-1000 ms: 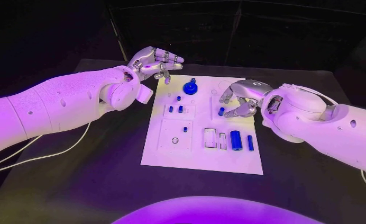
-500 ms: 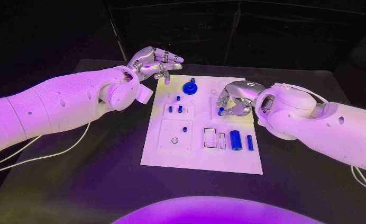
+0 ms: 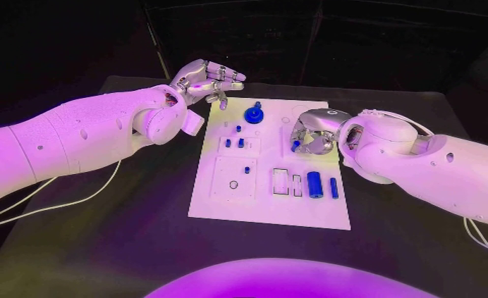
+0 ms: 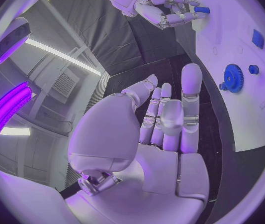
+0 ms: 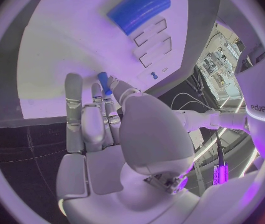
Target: Assemble the parts on the task board
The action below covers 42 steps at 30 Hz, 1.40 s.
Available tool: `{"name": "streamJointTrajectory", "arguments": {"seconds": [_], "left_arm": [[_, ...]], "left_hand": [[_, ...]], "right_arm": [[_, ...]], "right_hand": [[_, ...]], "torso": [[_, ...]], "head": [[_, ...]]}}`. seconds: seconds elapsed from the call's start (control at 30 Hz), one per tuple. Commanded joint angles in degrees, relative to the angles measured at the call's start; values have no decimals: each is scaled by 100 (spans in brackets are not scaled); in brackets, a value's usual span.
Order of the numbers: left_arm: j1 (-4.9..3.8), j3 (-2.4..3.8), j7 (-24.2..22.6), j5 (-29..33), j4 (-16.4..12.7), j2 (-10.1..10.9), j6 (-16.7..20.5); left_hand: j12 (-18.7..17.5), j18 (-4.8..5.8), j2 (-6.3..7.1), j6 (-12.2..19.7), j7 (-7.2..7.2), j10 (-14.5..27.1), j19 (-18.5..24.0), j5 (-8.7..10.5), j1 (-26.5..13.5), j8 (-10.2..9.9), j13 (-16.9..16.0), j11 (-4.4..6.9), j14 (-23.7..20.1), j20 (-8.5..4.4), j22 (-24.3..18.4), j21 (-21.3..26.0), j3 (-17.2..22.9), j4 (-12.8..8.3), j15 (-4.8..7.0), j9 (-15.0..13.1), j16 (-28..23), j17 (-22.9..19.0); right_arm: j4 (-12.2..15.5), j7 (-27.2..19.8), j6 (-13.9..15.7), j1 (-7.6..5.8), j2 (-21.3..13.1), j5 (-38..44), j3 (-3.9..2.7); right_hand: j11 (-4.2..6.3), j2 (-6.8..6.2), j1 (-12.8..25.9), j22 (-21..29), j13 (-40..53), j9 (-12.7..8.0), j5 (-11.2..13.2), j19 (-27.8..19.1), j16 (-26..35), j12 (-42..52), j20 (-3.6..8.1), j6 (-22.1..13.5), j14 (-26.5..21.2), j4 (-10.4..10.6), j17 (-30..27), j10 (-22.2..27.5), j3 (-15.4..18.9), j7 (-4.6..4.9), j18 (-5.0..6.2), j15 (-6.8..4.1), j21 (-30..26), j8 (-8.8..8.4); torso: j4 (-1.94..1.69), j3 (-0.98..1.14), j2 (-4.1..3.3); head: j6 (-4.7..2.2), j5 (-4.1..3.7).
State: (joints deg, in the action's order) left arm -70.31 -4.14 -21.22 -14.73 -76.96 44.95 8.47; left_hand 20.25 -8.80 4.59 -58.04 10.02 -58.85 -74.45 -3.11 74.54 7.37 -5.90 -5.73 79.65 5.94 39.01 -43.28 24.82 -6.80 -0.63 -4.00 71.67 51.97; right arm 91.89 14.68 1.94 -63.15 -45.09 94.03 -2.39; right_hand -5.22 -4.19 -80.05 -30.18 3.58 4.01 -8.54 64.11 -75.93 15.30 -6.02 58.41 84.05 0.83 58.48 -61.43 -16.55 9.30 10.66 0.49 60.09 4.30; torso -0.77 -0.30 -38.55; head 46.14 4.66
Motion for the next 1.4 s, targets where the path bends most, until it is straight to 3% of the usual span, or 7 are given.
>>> {"name": "streamJointTrajectory", "arguments": {"seconds": [0.03,0.33,0.67,0.93,1.17,1.4], "left_arm": [[-10,4,-18,24,-6,0,-60],[-10,4,-13,24,-7,0,-60],[-10,4,-12,24,-2,0,-60],[-9,4,-8,24,-1,-2,-59],[-9,4,-12,24,12,-7,-60],[-9,4,-19,24,22,-26,-67]], "left_hand": [[20,-113,-1,28,9,36,24,10,-46,20,-5,-14,-45,21,-6,33,-20,-1,-5,5,-9,-3],[20,-113,-1,28,9,36,24,10,-46,20,-5,-14,-45,21,-6,33,-20,-1,-5,5,-9,-3],[25,-113,-4,29,10,40,24,10,-47,22,-6,-14,-45,22,-7,35,-20,0,-6,4,-9,-5],[28,-113,-7,30,10,42,24,10,-46,23,-7,-14,-45,22,-6,34,-19,0,-6,4,-7,-3],[33,-113,-12,32,10,46,23,10,-45,26,-8,-14,-44,22,-5,34,-18,0,-6,4,-5,-1],[35,-113,-15,33,10,48,23,10,-44,27,-8,-14,-44,23,-4,33,-17,1,-6,4,-4,0]], "right_arm": [[-25,3,-116,1,27,0,-1],[-79,-26,69,34,85,0,1],[21,-12,784,51,20,2,1],[307,-130,1352,47,-244,-180,-5],[697,-253,1503,43,-381,-511,-10],[817,-396,1472,44,-117,-757,-9]], "right_hand": [[1,-48,11,-6,-4,-6,22,28,-28,-56,-13,53,78,1,10,-64,-74,-3,-51,-26,31,-9],[-3,-67,53,-9,-2,-4,-11,29,-36,-150,-15,131,78,38,24,-134,-186,6,-51,-23,39,-9],[129,20,55,-266,35,43,-24,180,-178,-156,59,513,137,80,278,-585,-473,-123,-84,-123,214,116],[148,46,-106,-273,30,41,43,169,-201,-235,101,582,136,-80,312,-685,-796,-125,-90,-146,240,105],[144,16,-107,-285,30,37,39,167,-208,-259,101,585,136,-117,326,-698,-860,-119,-93,-144,252,93],[138,-1,-101,-261,29,34,30,153,-199,-279,99,582,131,-139,304,-699,-900,-112,-89,-140,245,82]], "torso": [[3,1,0],[2,-1,3],[7,1,10],[0,-2,17],[-7,-2,5],[-6,-4,1]], "head": [[3,7],[13,2],[17,-2],[-5,-11],[-24,24],[-23,110]]}}
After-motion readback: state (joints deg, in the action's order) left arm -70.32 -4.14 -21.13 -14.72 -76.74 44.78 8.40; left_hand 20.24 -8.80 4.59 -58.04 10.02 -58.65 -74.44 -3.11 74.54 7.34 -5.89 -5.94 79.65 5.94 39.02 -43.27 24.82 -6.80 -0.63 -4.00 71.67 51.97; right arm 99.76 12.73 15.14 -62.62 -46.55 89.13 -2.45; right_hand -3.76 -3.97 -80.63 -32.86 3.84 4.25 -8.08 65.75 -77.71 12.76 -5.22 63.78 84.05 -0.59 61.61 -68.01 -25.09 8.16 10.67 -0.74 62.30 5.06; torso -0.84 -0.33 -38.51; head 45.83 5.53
